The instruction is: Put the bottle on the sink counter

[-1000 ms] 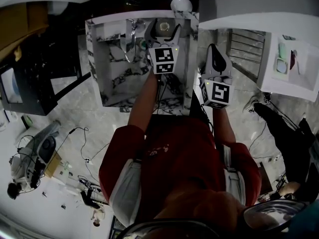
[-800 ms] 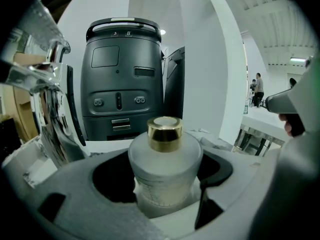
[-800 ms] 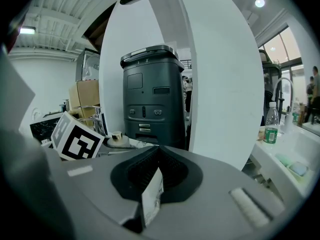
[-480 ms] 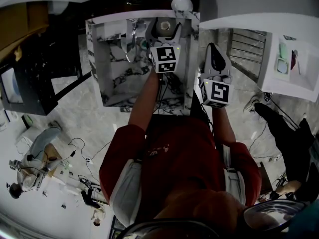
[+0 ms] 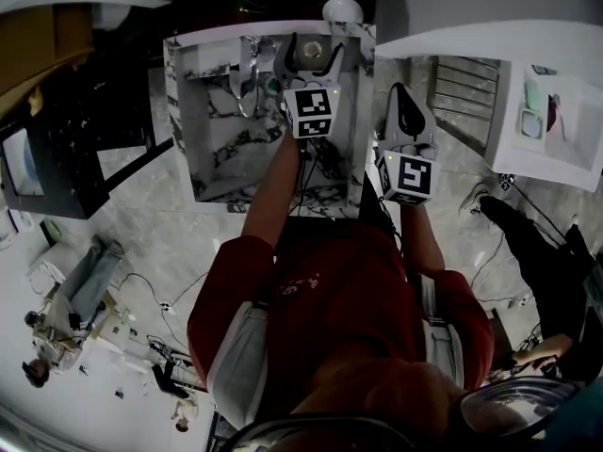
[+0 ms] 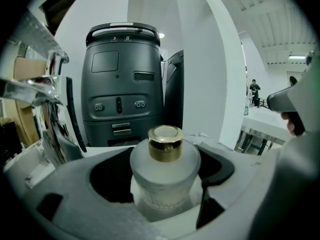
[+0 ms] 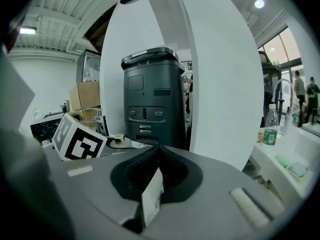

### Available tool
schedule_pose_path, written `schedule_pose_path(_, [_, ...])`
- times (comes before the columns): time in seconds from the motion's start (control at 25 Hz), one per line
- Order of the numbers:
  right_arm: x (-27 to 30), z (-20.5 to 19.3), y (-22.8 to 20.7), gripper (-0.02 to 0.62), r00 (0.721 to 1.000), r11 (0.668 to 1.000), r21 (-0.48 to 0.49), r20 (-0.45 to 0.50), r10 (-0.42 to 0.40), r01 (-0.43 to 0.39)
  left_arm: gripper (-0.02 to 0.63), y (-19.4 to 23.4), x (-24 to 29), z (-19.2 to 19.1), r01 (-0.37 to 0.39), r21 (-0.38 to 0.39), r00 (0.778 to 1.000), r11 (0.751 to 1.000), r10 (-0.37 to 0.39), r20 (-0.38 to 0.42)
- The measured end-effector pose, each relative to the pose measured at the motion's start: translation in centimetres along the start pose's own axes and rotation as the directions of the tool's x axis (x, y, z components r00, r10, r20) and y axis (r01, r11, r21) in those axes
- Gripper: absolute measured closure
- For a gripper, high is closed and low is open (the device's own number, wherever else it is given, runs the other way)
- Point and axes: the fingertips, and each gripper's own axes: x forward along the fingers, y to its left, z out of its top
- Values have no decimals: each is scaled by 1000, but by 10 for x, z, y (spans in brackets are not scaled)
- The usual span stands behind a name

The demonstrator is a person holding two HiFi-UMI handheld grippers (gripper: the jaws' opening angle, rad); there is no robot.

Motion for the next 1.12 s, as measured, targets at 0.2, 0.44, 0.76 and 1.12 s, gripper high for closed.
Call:
schedule_pose_path(0.2, [-4,2,3,592,1000,1000,-2,-10,-8,8,236,1,-4,1,1,-4,1000,1000,-1,-3])
schedule_pose_path(0.44, [-11,5,8,592,1000,1000,-14,-2,6,-6,224,2,-11,2,7,-11,1000,1000,-7,-7])
schedule_pose_path(0.76, [-19,11,18,592,1000,1000,-20,-6,13,-13,221,-5,-29,6,24,-1,1000,1000,-24,3])
schedule_pose_path(1.12, [-36,21,34,592,1000,1000,-28,9,14,-14,222,-7,-60,15,23,-3,999,1000,-23,46])
